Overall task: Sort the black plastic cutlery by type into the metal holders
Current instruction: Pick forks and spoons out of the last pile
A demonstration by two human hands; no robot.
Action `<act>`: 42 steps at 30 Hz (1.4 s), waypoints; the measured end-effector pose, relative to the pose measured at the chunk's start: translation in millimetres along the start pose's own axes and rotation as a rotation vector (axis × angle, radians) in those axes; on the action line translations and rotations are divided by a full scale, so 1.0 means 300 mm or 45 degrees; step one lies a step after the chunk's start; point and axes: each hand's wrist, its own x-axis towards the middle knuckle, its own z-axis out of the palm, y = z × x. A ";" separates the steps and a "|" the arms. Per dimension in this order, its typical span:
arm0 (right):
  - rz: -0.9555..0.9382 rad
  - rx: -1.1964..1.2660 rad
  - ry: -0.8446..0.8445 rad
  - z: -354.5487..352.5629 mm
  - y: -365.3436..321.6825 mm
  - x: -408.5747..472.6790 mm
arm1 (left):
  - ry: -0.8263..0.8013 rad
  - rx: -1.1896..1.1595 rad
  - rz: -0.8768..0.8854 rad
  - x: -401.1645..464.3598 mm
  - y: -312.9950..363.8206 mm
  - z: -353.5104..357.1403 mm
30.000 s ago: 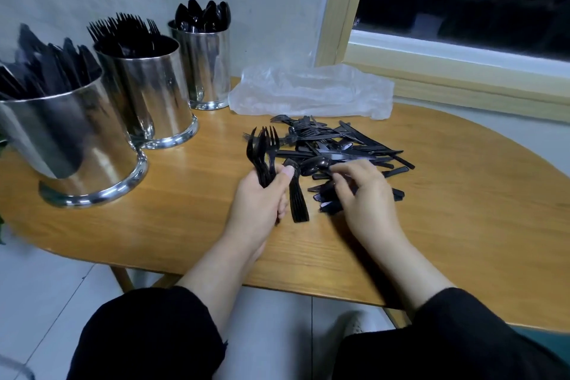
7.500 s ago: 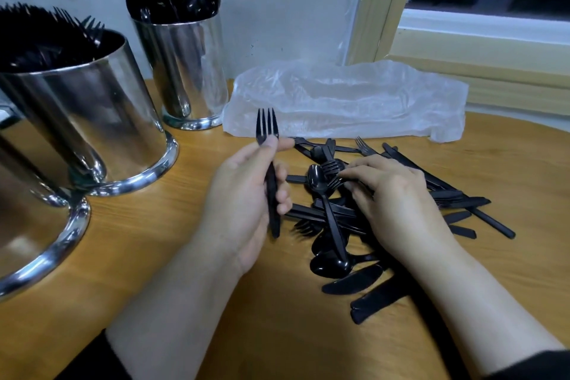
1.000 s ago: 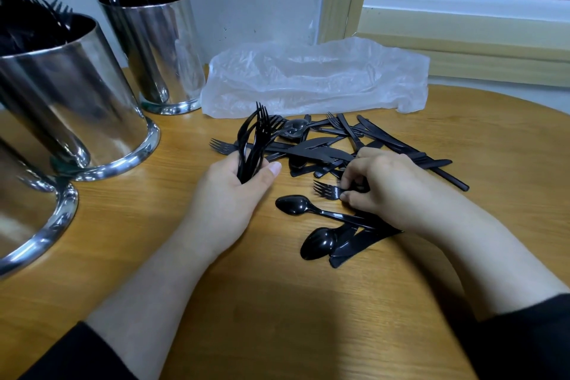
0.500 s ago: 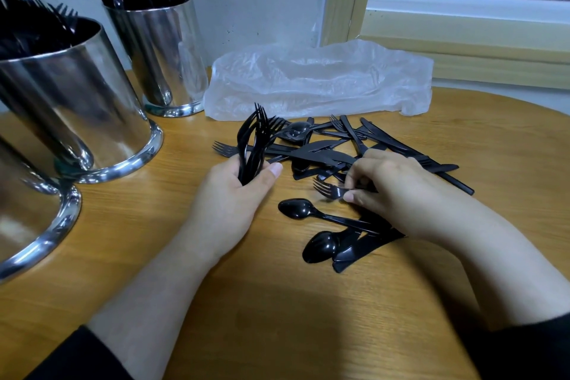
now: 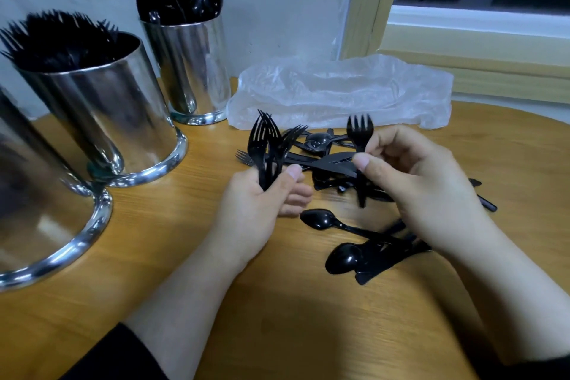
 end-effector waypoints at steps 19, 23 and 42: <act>-0.280 -1.025 -0.372 0.348 -0.048 0.248 | 0.573 -0.330 -0.066 0.056 -0.004 -0.187; -0.251 -1.340 -0.582 0.455 -0.013 0.315 | 0.591 -0.337 -0.061 0.061 -0.023 -0.186; -0.418 -0.556 0.152 0.290 -0.216 0.164 | 0.415 -0.199 0.092 0.041 0.006 -0.139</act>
